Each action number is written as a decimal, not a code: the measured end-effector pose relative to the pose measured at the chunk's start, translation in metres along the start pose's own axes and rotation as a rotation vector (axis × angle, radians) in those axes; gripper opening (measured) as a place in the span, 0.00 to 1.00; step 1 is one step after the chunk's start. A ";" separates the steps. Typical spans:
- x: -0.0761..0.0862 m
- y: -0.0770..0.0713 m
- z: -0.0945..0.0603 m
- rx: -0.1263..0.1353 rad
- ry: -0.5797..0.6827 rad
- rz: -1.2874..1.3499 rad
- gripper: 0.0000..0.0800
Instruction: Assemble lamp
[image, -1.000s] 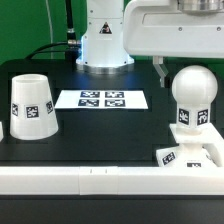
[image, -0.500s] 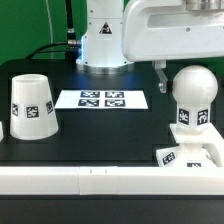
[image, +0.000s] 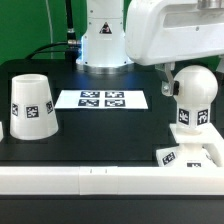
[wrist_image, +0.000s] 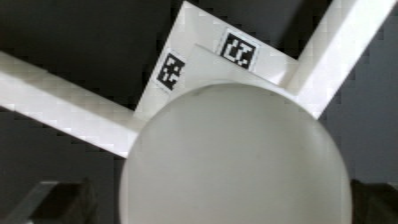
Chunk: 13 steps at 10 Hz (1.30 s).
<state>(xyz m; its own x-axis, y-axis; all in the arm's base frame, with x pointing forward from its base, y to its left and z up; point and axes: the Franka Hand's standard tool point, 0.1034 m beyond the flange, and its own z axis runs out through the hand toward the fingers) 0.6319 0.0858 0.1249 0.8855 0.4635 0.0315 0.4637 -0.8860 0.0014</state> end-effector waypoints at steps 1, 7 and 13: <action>0.000 0.000 0.001 0.000 -0.001 -0.038 0.76; 0.000 -0.002 0.001 0.007 0.000 0.164 0.72; -0.001 0.000 0.003 0.017 0.003 0.778 0.72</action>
Offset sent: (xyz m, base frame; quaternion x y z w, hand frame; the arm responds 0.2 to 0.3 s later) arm 0.0000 0.0000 0.0000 0.0000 0.0000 0.0650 0.9979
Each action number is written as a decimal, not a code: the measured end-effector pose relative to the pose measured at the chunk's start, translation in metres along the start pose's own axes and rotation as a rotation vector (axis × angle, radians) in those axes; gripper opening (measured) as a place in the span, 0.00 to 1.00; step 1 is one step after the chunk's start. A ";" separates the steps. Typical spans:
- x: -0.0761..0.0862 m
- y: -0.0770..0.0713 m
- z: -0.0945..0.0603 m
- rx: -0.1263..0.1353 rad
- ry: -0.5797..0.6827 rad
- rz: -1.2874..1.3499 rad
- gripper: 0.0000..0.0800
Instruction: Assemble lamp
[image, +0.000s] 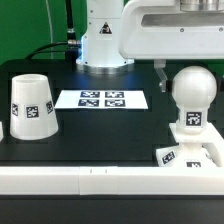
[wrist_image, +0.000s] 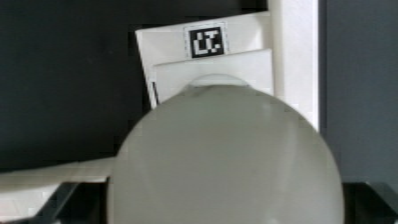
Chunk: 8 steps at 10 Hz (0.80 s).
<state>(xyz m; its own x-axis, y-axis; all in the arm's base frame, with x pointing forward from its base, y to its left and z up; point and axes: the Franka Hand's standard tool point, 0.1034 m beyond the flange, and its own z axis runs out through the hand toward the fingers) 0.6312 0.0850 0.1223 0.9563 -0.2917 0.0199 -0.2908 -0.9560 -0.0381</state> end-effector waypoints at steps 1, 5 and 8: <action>0.000 0.001 0.000 0.003 -0.002 0.141 0.72; -0.001 0.001 0.001 0.008 -0.009 0.556 0.72; -0.001 0.000 0.001 0.006 -0.016 0.571 0.72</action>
Offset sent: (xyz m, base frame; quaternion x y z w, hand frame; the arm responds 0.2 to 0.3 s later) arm -0.0065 0.0038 -0.0079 0.0068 0.0023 0.3083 0.9513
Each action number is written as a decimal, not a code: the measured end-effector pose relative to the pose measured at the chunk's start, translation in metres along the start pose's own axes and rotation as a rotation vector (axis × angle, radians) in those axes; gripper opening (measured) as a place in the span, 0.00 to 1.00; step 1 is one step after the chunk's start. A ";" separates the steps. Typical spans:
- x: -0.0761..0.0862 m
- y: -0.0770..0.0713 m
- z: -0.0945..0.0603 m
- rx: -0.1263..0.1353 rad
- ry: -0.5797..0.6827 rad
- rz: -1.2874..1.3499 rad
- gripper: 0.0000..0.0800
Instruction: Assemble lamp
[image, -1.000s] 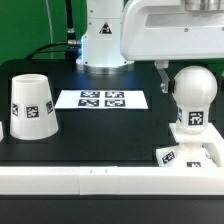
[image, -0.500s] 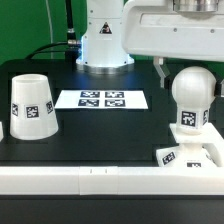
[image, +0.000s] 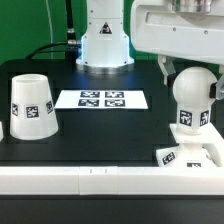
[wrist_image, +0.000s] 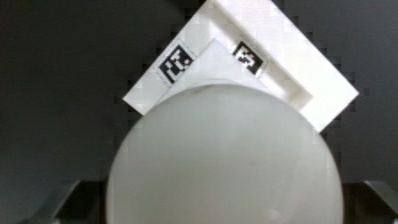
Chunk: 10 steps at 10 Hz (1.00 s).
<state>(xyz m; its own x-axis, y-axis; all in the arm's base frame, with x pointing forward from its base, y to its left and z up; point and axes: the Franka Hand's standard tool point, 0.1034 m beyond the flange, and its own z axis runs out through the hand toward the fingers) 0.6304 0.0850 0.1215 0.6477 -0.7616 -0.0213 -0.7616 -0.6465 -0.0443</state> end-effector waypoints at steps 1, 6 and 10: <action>0.000 0.000 0.000 0.000 0.000 -0.046 0.84; -0.005 -0.001 0.001 -0.009 -0.007 -0.574 0.87; -0.012 -0.005 0.002 -0.025 -0.002 -0.960 0.87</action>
Offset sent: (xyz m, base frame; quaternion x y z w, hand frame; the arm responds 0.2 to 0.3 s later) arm -0.0039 0.0050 0.0008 -0.0121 -0.0038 -0.3191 0.9476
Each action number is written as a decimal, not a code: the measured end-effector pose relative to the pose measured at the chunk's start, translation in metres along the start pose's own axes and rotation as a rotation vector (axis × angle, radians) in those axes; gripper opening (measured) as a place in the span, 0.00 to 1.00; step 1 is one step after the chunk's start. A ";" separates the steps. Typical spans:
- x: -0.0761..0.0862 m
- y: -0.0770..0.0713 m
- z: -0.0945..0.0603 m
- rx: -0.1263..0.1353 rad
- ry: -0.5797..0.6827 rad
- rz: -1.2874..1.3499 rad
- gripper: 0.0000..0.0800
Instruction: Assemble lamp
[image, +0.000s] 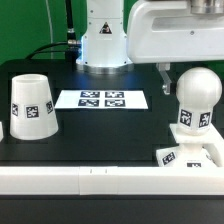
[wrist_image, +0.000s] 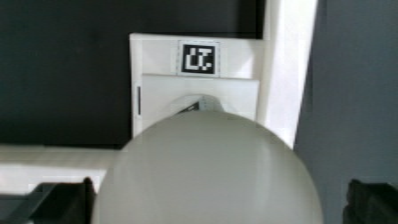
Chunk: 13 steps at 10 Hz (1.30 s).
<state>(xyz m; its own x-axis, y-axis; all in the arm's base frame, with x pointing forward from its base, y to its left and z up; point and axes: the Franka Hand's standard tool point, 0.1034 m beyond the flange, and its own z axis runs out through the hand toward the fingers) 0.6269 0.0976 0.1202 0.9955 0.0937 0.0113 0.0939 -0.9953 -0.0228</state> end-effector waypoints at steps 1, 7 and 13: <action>0.000 0.000 0.000 -0.001 0.000 -0.044 0.87; 0.000 0.005 0.000 -0.008 0.000 -0.430 0.87; 0.000 0.005 0.000 0.001 0.003 -0.323 0.72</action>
Offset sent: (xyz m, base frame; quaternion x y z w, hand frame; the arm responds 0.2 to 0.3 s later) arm -0.0043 -0.0042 0.0010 -0.0087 0.0046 -0.2041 0.9789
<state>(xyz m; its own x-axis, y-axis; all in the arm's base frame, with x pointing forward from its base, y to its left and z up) 0.6278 0.0926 0.1205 0.9141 0.4050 0.0206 0.4053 -0.9140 -0.0184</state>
